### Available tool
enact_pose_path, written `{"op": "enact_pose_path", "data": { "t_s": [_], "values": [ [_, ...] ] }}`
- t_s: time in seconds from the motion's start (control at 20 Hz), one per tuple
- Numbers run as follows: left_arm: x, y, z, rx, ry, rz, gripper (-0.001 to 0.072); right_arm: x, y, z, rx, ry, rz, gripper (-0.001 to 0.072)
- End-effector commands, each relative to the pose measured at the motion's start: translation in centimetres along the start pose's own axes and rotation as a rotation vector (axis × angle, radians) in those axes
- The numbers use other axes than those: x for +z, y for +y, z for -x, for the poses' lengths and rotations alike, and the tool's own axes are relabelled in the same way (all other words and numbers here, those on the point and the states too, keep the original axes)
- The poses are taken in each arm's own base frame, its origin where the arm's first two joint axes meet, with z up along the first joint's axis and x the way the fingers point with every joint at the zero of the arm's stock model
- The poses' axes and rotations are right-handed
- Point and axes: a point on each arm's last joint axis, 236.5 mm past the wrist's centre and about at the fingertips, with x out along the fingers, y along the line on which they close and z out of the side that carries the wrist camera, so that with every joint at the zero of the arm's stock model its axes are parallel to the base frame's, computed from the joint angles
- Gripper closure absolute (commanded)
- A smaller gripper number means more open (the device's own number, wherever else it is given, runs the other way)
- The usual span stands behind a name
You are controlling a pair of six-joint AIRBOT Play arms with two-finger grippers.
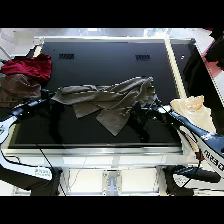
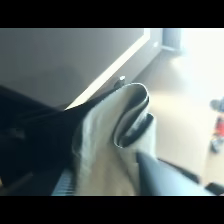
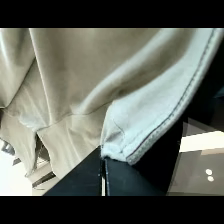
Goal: Fold the shirts.
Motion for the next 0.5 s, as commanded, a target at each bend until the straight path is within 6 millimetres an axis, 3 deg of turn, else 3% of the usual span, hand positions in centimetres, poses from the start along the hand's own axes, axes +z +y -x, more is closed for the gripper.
{"op": "enact_pose_path", "data": {
  "t_s": [0.0, 0.05, 0.15, 0.25, 0.35, 0.45],
  "values": [
    [-0.4, -1.6, -1.5, -0.032, 0.016, -0.048, 0.0572, -0.3, 0.1, 0.0, 0.003, 0.013, 0.000, 0.0698],
    [-0.5, -2.3, -1.4, -0.049, 0.022, -0.068, 0.0703, -0.4, 0.2, 0.1, 0.004, 0.015, 0.001, 0.0698],
    [0.5, -4.3, 0.0, -0.089, -0.007, -0.146, 0.0698, -0.4, 0.6, 0.3, 0.013, 0.013, 0.016, 0.0698],
    [1.7, -8.0, 3.1, -0.163, -0.059, -0.249, 0.0698, 0.3, 2.7, 2.0, 0.061, -0.041, 0.158, 0.0699],
    [2.0, -12.9, 7.7, -0.274, -0.102, -0.405, 0.0698, 1.0, 6.4, 5.7, 0.130, -0.137, 0.379, 0.0699],
    [1.4, -17.9, 13.6, -0.394, -0.151, -0.516, 0.0699, 0.3, 11.0, 11.2, 0.209, -0.231, 0.598, 0.0699]
  ]
}}
